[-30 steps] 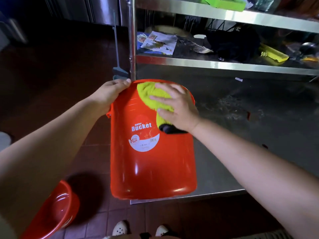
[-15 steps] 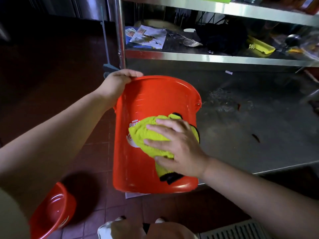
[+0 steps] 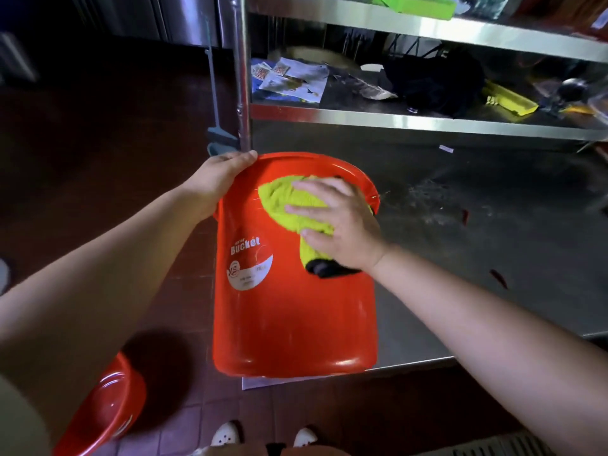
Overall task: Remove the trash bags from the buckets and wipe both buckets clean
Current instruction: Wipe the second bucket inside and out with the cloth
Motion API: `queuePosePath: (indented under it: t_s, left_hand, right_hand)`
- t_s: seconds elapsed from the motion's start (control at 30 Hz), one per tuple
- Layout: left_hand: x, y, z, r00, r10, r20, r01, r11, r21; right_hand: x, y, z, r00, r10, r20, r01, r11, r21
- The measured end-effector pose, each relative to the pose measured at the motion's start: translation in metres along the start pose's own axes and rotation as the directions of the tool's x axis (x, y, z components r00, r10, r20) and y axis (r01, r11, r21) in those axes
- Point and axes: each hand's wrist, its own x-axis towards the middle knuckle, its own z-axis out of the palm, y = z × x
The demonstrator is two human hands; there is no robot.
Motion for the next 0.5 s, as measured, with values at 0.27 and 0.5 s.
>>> queuePosePath:
  t_s: [0.27, 0.5]
  left_hand:
    - [-0.005, 0.003, -0.007, 0.995, 0.036, -0.096, -0.029, 0.996, 0.079]
    - [-0.008, 0.022, 0.023, 0.997, 0.073, 0.013, -0.074, 0.96, 0.269]
  right_hand:
    - [0.023, 0.001, 0.009, 0.981, 0.194, -0.031, -0.194, 0.981, 0.002]
    - [-0.041, -0.049, 0.001, 0.992, -0.032, 0.12, 0.036, 0.999, -0.032]
